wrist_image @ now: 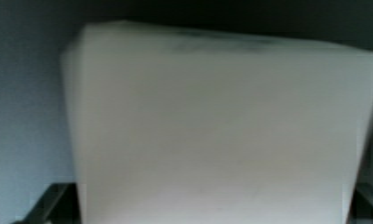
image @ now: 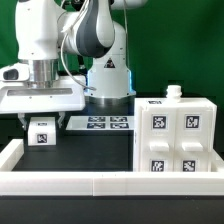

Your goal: Assemble cabinet

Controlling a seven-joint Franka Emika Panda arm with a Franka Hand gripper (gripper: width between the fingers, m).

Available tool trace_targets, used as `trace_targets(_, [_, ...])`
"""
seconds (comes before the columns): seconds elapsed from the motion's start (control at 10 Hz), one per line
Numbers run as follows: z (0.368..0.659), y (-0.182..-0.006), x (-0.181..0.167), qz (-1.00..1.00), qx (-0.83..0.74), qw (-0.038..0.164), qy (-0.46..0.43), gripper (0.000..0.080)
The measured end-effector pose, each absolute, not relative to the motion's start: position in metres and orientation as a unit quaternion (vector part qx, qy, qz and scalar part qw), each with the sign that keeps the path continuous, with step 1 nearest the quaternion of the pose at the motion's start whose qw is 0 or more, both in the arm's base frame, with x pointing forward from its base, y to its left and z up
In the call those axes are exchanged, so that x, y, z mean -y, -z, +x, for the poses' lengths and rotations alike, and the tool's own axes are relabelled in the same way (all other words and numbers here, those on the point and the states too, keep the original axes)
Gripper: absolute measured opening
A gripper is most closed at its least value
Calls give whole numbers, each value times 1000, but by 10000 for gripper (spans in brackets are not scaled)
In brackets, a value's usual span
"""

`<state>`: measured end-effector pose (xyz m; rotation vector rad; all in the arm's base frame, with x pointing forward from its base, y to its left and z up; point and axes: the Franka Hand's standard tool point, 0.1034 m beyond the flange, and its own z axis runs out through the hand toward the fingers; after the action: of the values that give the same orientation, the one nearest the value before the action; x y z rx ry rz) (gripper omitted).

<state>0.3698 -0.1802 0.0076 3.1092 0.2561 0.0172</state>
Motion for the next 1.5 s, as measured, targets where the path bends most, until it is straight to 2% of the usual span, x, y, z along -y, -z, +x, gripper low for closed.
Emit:
trace_targets(0.3, [370, -8, 180, 997, -82, 11, -6, 560])
trace_targets(0.4, [374, -13, 181, 996, -89, 14, -12, 560])
trace_targets(0.6, [385, -40, 158, 996, -80, 13, -32, 560])
trace_targets(0.9, [409, -82, 100, 999, -31, -17, -39, 560])
trace_targets(1.0, [422, -98, 73, 999, -9, -24, -39, 560])
trace_targets(1.1, [436, -112, 49, 999, 5, -22, -41, 560])
trace_targets(1.3, [457, -120, 15, 999, 34, -5, -34, 560])
trace_targets(1.5, [454, -117, 19, 999, 17, -8, -32, 560])
